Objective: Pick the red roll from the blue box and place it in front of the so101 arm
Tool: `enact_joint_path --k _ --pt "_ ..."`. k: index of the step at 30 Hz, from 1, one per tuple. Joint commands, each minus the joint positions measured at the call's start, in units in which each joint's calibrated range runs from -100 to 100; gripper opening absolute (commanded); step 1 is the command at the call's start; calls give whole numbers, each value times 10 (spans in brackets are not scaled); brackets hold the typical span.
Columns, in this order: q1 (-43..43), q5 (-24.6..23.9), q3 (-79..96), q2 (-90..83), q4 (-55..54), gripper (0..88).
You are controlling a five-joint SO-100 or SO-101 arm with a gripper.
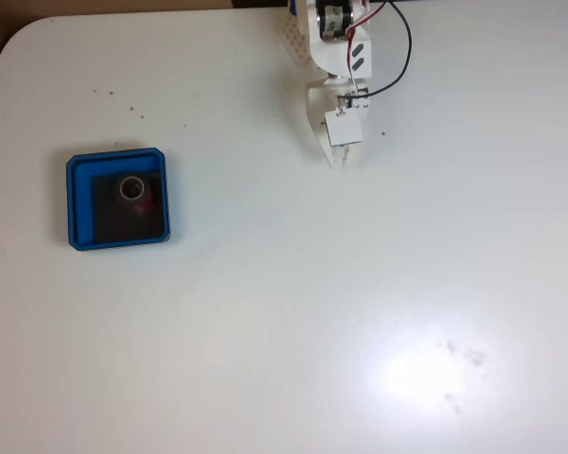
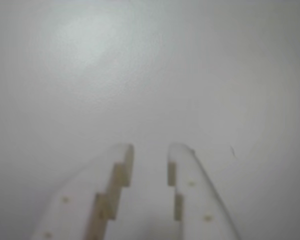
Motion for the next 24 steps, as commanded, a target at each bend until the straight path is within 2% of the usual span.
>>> enact_joint_path --k 1,5,8,19,24 --pt "-3 2 8 -37 -6 8" --pt "7 2 6 -37 -6 8" --pt "45 2 6 -37 -6 8" --pt "355 2 6 -37 -7 8" --pt "458 2 6 -37 -7 8"
